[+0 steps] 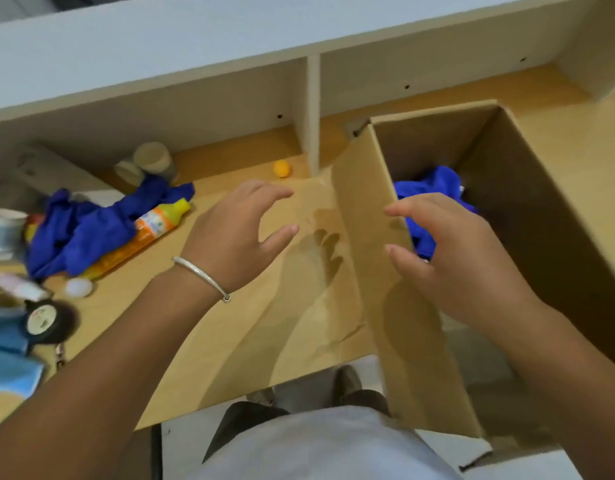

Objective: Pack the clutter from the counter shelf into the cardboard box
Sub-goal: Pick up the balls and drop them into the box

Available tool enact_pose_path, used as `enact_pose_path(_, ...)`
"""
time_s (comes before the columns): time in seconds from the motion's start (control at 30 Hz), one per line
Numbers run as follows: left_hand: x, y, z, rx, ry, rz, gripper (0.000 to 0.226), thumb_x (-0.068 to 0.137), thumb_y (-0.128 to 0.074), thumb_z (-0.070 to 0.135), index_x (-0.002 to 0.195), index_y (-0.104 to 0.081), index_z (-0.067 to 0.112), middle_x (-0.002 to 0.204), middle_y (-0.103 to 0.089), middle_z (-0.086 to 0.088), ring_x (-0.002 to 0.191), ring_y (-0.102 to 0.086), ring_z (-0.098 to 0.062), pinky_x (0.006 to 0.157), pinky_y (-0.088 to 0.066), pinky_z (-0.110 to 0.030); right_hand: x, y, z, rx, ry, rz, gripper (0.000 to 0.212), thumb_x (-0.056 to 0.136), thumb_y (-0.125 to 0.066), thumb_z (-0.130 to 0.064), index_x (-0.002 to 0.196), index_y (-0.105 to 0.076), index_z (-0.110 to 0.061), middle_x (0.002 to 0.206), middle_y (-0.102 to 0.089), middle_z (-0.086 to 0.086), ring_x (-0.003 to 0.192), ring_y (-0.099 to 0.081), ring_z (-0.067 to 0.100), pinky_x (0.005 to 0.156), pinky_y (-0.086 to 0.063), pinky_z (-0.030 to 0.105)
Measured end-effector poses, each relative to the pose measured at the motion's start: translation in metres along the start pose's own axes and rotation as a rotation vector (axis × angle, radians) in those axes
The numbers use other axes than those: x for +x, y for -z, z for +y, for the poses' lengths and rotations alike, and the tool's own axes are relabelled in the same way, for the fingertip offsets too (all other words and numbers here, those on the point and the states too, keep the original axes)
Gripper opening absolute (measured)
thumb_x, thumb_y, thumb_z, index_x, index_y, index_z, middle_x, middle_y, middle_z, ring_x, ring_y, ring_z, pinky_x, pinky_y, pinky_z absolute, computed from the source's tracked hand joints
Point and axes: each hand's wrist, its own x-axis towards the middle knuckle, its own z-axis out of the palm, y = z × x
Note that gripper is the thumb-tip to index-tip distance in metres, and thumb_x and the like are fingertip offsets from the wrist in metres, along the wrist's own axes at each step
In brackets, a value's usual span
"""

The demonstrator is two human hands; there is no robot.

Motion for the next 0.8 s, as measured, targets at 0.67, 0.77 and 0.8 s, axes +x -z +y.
enact_pose_path(0.67,-0.257,0.050,-0.277,-0.008,0.676,0.180,0.041,0.082,-0.068,0.033,0.120,-0.060,0.020,0.117,-0.059,0.000,0.104,-0.056,-0.019,0.072,-0.044,-0.030,0.036,-0.253,-0.217,-0.077,0.386,-0.481,0.050,0.080,-0.070,-0.031,0.126,-0.052,-0.035,0.126,-0.050,-0.016,0.108,-0.051,0.005,0.080,-0.043,0.020)
enact_pose_path(0.77,-0.295,0.048,-0.307,0.012,0.814,0.208,0.042,0.082,-0.068,0.033,0.122,-0.059,0.021,0.120,-0.057,0.000,0.106,-0.057,-0.021,0.071,-0.044,-0.031,0.031,-0.295,-0.235,-0.094,0.433,-0.556,0.057,0.079,-0.071,-0.031,0.130,-0.049,-0.035,0.131,-0.047,-0.013,0.113,-0.050,0.008,0.080,-0.045,0.021)
enact_pose_path(0.8,-0.305,0.046,-0.315,0.008,0.852,0.225,0.044,0.082,-0.068,0.033,0.123,-0.059,0.021,0.121,-0.056,0.000,0.106,-0.057,-0.022,0.072,-0.045,-0.032,0.029,-0.308,-0.240,-0.106,0.445,-0.573,0.059,0.078,-0.072,-0.031,0.132,-0.048,-0.036,0.134,-0.045,-0.012,0.115,-0.050,0.010,0.080,-0.045,0.021)
